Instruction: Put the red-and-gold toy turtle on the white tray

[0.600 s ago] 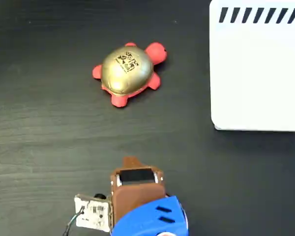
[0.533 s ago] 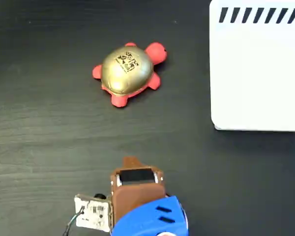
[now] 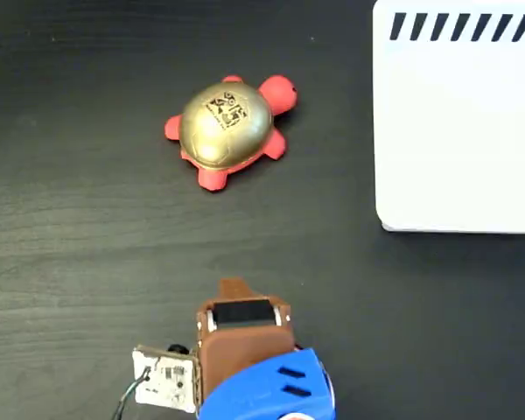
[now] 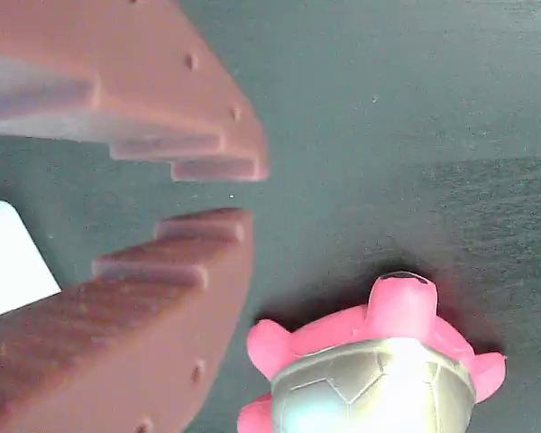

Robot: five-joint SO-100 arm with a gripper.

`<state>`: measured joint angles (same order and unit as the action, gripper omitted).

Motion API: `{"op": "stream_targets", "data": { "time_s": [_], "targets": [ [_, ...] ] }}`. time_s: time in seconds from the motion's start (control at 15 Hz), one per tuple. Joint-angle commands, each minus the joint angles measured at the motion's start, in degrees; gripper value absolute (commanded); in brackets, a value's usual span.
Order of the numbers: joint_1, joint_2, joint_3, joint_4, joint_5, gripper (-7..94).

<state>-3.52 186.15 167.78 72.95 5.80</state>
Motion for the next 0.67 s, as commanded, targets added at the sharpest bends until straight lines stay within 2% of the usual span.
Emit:
{"op": "stream_targets", "data": {
  "time_s": [0.0,0.4,0.6],
  "targets": [
    [-0.79,0.26,-0.53,0.53,0.53,0],
    [-5.98,-0.70,-0.53,0.00,-4.39,0],
    [-8.53,-12.13,-2.29,-6.24,-6.24,0]
  ]
}}
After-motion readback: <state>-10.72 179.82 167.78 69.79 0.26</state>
